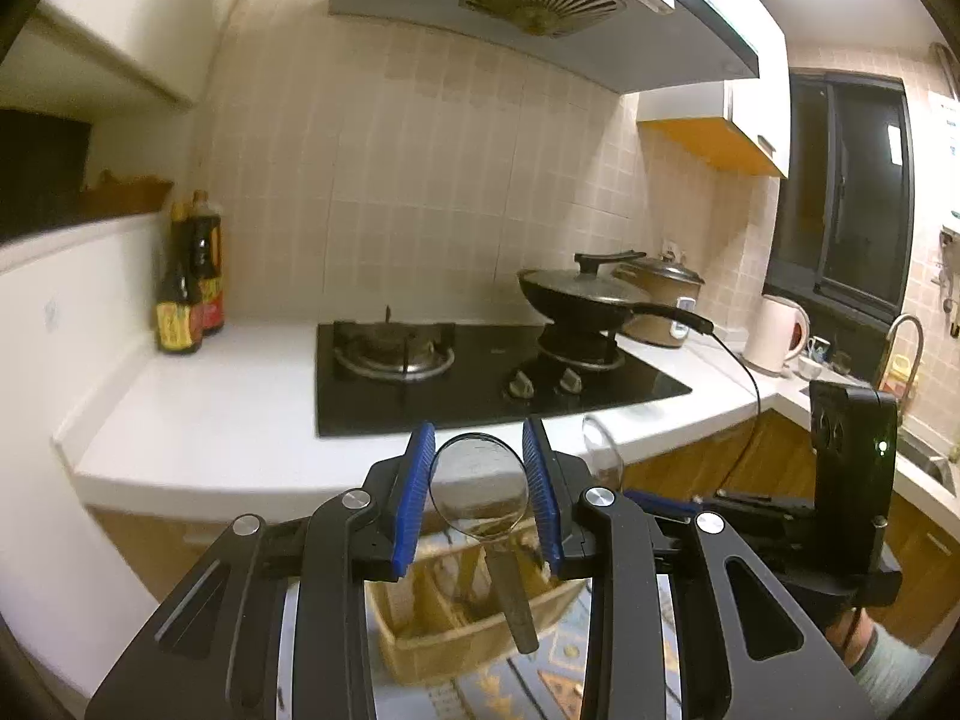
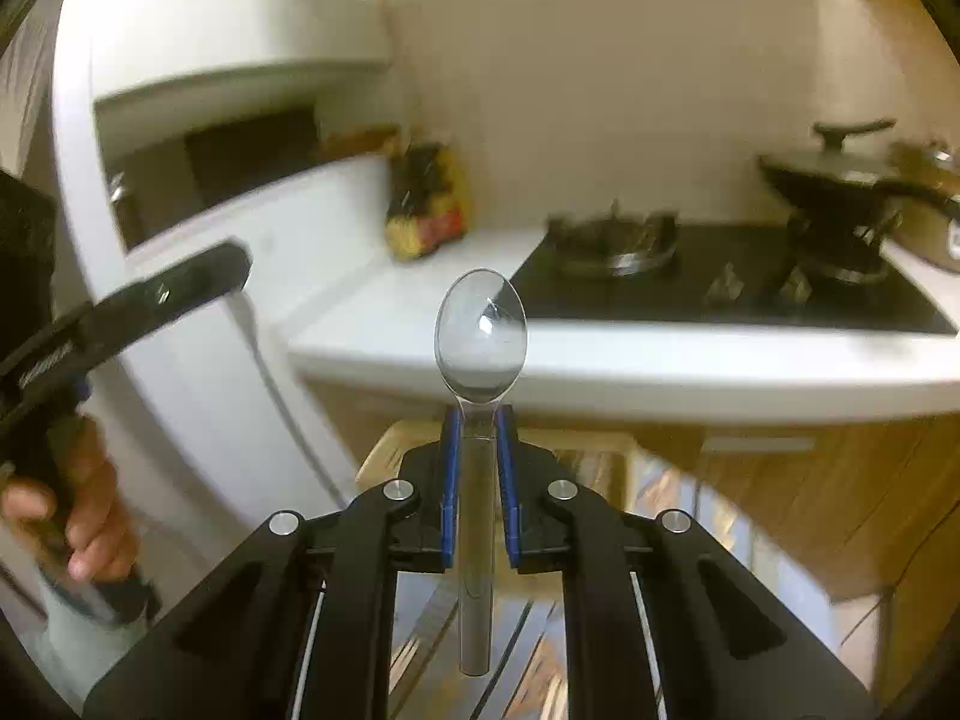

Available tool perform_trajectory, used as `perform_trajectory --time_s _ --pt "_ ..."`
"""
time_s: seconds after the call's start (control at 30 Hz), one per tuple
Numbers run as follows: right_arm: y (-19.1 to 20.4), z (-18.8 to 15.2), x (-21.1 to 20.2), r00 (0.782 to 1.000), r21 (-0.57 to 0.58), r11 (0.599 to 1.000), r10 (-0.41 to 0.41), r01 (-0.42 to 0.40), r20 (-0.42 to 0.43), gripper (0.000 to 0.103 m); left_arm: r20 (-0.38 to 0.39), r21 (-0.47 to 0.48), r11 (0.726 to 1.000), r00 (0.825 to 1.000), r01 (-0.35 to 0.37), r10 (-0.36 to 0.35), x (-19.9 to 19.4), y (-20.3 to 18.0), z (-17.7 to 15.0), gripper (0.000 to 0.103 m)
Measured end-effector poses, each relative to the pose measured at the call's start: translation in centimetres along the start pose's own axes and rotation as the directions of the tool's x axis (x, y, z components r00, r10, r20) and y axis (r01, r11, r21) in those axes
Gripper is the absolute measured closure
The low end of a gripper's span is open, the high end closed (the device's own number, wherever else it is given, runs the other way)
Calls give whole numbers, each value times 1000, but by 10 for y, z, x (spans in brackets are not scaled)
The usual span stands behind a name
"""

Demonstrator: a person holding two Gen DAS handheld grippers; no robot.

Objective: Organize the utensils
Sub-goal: 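Lift both clear spoons over the beige caddy and open both grippers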

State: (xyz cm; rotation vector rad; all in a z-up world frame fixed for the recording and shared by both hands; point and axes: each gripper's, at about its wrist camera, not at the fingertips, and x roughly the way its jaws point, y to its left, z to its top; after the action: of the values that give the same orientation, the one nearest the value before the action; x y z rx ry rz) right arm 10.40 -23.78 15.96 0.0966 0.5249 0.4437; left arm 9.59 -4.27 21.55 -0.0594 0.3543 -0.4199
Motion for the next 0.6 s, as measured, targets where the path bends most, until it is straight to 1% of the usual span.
perform_trajectory --time_s 0.07,0.2,0.27,0.33,0.5,0.6 --pt "-14 11 3 998 5 1000 -31 31 46 93 6 28 999 1000 -30 30 12 -6 3 74" --pt "-34 18 21 989 27 997 -80 77 126 93 15 86 992 996 -92 91 39 -17 2 74" --pt "-41 17 30 984 27 995 -94 91 154 93 12 102 989 994 -109 108 51 -18 -1 74" --pt "-48 14 38 976 16 992 -123 122 182 93 -2 114 987 993 -118 119 64 -18 -7 74" --pt "-65 1 54 970 19 989 -149 149 194 93 -43 122 985 991 -122 128 86 -13 -24 74" --pt "-73 -6 55 973 41 990 -140 135 185 93 -66 115 987 990 -116 124 95 -10 -31 74"
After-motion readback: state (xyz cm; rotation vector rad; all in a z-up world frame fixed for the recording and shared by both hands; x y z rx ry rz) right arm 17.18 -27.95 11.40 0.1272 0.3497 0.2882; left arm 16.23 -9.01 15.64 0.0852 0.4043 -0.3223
